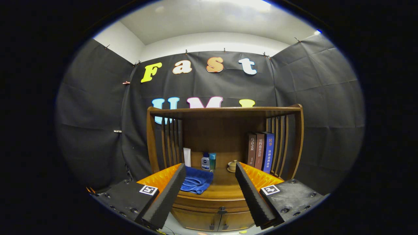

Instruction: Pull open the drawer, take out the items inside it, and place them on the countertop above the cabinet.

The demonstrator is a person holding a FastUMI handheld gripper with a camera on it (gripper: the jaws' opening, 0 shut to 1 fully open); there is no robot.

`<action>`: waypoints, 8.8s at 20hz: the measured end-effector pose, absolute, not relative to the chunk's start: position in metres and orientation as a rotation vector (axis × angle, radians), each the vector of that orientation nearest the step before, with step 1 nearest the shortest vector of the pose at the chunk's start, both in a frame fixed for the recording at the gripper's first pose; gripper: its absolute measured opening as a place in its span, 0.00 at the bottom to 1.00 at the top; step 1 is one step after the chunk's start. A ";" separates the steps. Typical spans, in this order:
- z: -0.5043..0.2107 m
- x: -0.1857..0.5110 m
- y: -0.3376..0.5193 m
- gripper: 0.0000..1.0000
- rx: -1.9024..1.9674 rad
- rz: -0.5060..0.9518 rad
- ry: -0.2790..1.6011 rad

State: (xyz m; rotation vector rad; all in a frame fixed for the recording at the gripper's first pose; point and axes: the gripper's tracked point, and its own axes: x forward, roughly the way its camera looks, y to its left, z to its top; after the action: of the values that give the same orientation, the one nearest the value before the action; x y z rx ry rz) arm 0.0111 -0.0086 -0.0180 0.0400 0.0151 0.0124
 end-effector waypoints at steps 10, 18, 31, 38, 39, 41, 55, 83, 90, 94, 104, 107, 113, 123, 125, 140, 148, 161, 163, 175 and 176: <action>-0.130 0.054 -0.026 0.99 0.057 -0.029 0.164; -0.252 0.083 -0.029 1.00 0.092 -0.041 0.347; -0.361 0.104 -0.043 0.71 0.107 -0.100 0.552; -0.368 0.105 -0.042 0.32 0.072 -0.097 0.581; -0.367 0.104 -0.041 0.32 0.074 -0.096 0.584; -0.367 0.103 -0.042 0.32 0.086 -0.097 0.593; -0.360 0.000 -0.033 0.32 0.153 -0.119 0.809; -0.301 -0.092 -0.060 0.98 0.121 -0.261 0.824; -0.228 -0.039 -0.044 0.99 0.179 -0.155 0.704; -0.237 0.028 -0.036 0.99 0.179 -0.103 0.747; -0.341 0.104 -0.039 0.93 0.177 -0.114 1.142; -0.357 0.108 -0.045 0.84 0.138 -0.106 1.210; -0.374 0.120 -0.050 0.56 0.111 -0.093 1.283; -0.351 0.106 -0.040 0.26 0.089 -0.042 1.190; -0.337 0.095 -0.037 0.26 0.093 -0.032 1.158; -0.193 0.147 -0.045 0.26 0.121 -0.021 0.760; -0.225 0.232 -0.060 0.26 0.184 -0.035 0.815; -0.234 0.247 -0.068 1.00 0.201 -0.060 0.827; -0.221 0.240 -0.065 1.00 0.199 -0.054 0.787; -0.125 0.077 -0.038 1.00 0.169 -0.002 0.304; -0.126 0.059 -0.036 1.00 0.179 -0.004 0.280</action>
State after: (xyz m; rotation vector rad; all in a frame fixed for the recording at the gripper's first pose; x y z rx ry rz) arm 0.0589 -0.0362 -0.1262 0.1788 0.2805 -0.0042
